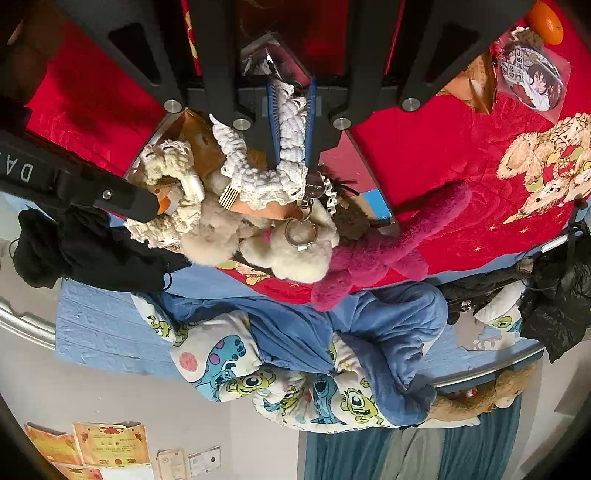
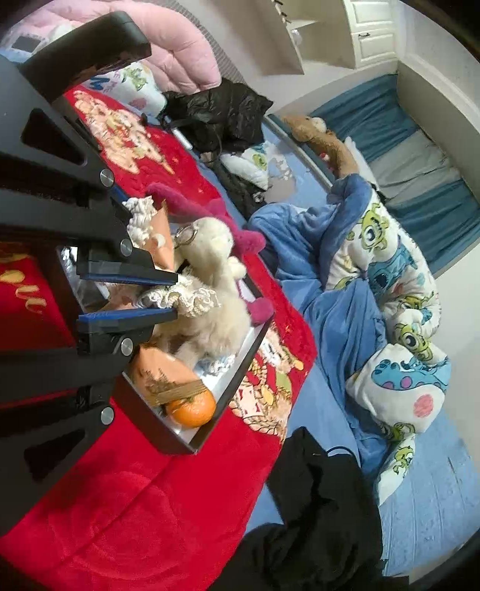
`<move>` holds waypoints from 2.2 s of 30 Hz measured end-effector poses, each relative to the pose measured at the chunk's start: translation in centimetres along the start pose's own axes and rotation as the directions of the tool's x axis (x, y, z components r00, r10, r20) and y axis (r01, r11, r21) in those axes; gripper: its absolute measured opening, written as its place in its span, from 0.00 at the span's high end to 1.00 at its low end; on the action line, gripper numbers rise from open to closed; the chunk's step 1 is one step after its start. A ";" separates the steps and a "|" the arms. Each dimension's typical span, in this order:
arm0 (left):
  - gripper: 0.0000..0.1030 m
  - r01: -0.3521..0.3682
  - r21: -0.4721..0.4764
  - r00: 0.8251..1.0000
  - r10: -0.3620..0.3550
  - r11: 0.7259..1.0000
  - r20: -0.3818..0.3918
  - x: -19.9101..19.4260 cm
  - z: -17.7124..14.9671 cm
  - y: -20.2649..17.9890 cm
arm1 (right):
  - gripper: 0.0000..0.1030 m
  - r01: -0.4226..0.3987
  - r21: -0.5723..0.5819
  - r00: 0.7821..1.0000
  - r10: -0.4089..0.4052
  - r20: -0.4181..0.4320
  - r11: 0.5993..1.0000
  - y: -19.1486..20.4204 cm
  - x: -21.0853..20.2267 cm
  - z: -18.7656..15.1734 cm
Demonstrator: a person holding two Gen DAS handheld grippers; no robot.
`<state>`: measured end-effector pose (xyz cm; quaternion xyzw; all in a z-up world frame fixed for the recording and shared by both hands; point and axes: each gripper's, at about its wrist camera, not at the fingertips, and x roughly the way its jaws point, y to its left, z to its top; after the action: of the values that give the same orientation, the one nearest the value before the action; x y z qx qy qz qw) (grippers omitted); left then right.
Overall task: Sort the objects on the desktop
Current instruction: 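Lower both held white scrunchies down into the brown tray, then open both tools to release the scrunchies into the tray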
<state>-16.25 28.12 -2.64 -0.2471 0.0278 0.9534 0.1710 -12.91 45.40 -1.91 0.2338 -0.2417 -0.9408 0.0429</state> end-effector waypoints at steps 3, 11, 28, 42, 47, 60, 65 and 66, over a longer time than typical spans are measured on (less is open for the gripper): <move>0.88 -0.010 0.030 1.000 0.009 1.000 0.008 0.0 -0.4 -0.6 | 0.88 0.009 -0.008 1.000 -0.010 -0.027 1.000 -0.3 0.1 -0.2; 0.88 -0.011 0.074 0.999 0.009 0.997 0.031 -0.5 -0.7 -1.6 | 0.88 0.016 -0.016 0.997 -0.017 -0.079 1.000 -0.9 0.5 -0.8; 0.88 -0.014 0.087 0.999 0.011 0.996 0.032 -0.6 -0.7 -1.7 | 0.88 0.054 -0.051 0.994 -0.059 -0.089 0.997 -0.4 0.6 -1.0; 0.88 -0.010 0.079 1.000 0.009 0.997 0.022 -0.4 -0.7 -1.7 | 0.88 0.058 -0.050 0.994 -0.063 -0.091 0.997 -0.8 1.2 -1.5; 0.88 -0.010 0.079 1.000 0.008 0.997 0.020 -0.4 -0.7 -1.7 | 0.88 0.060 -0.052 0.994 -0.065 -0.090 0.997 -0.8 1.3 -1.5; 0.88 -0.015 0.075 1.000 0.015 0.997 0.006 0.1 -0.8 -1.4 | 0.87 0.047 -0.044 0.995 -0.051 -0.085 0.998 -0.9 1.2 -1.5; 0.88 -0.013 0.075 1.000 0.013 0.997 0.006 0.1 -0.8 -1.4 | 0.86 0.054 -0.065 0.995 -0.059 -0.079 0.996 -0.7 1.2 -1.5; 0.88 -0.014 0.075 1.000 0.014 0.997 0.006 0.0 -0.8 -1.4 | 0.85 0.052 -0.066 0.995 -0.058 -0.077 0.996 -0.7 1.2 -1.6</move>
<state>-15.45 29.34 -3.28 -0.2374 0.0648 0.9536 0.1735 -13.22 45.07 -3.93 0.2759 -0.2029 -0.9389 0.0340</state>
